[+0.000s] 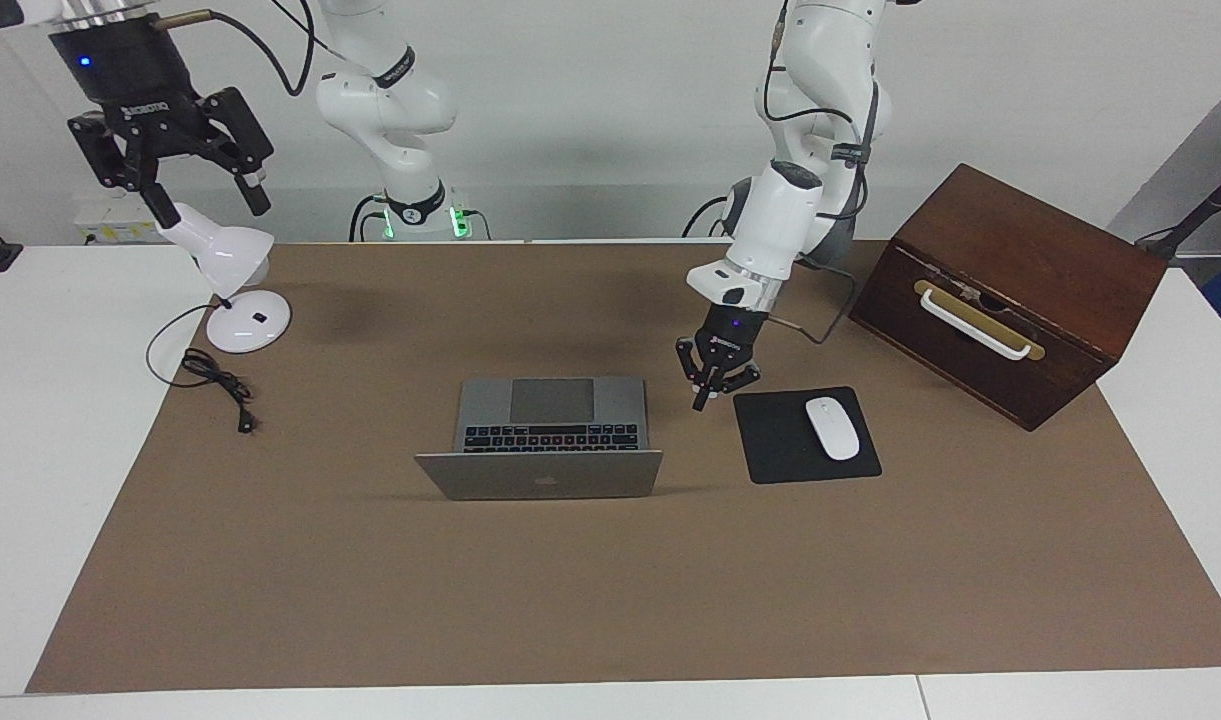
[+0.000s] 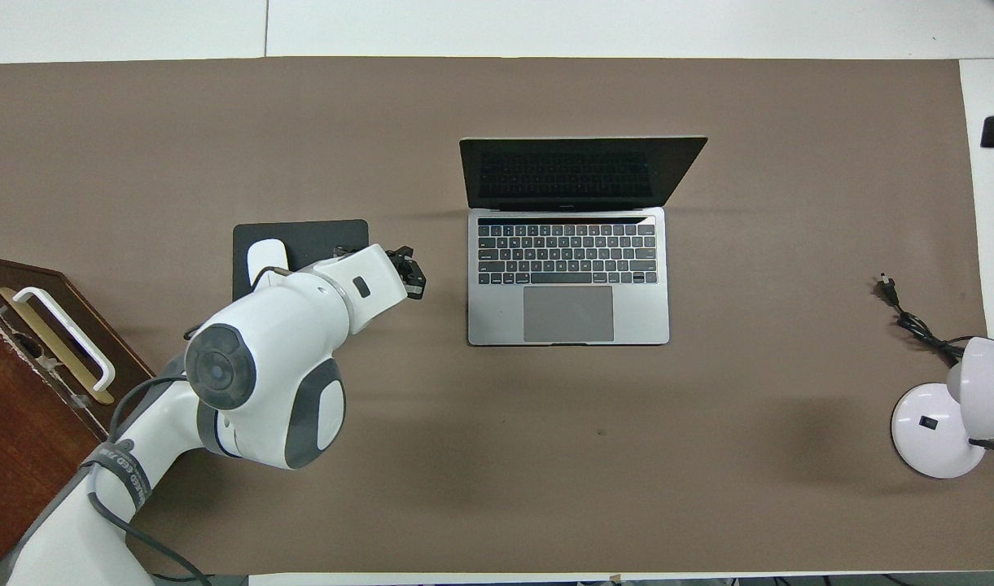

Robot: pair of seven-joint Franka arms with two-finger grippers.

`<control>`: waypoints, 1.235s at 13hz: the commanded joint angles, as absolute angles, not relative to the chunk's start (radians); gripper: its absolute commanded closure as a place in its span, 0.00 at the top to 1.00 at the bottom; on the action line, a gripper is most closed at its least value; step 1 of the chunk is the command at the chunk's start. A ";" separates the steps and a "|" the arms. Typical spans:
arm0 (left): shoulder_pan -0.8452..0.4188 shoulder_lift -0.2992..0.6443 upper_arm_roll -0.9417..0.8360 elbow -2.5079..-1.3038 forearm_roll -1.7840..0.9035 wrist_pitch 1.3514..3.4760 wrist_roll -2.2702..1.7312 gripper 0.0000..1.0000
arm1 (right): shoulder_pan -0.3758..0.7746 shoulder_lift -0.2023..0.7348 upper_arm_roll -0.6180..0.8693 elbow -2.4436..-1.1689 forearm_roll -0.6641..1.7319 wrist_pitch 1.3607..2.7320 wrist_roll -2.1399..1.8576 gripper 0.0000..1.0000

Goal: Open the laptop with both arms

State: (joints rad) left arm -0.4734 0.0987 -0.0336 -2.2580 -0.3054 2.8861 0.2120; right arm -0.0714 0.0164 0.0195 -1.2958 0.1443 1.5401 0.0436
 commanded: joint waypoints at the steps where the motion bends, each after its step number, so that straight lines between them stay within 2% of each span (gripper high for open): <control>1: -0.362 0.048 -0.035 -2.220 -0.295 2.701 0.352 0.00 | -0.084 -0.115 0.026 -1.516 0.104 1.516 0.061 1.00; 4: -0.244 0.006 -0.035 -2.133 -0.178 2.472 0.385 0.00 | -0.089 -0.225 0.022 -1.740 0.071 1.525 0.066 1.00; 8: -0.103 -0.064 -0.032 -1.994 -0.146 2.190 0.379 0.00 | -0.112 -0.250 0.023 -1.850 0.069 1.542 0.104 1.00; 9: -0.082 -0.080 -0.032 -1.967 -0.100 2.133 0.368 0.10 | -0.112 -0.249 0.025 -1.859 0.069 1.567 0.116 1.00; 10: -0.074 -0.086 -0.032 -1.953 -0.074 2.102 0.338 0.46 | -0.112 -0.249 0.025 -1.880 0.069 1.594 0.120 1.00; 11: -0.072 -0.107 -0.032 -1.954 -0.066 2.089 0.275 0.99 | -0.110 -0.249 0.026 -1.902 0.069 1.626 0.120 1.00; 16: -0.003 -0.144 -0.029 -1.931 -0.066 2.025 0.186 1.00 | -0.107 -0.248 0.025 -1.957 -0.007 1.721 0.115 1.00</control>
State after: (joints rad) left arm -0.0335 -0.1277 -0.0221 -1.9541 -0.0890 2.0839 0.2106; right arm -0.0983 -0.2175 0.0153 -1.9052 0.0443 1.6775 0.1010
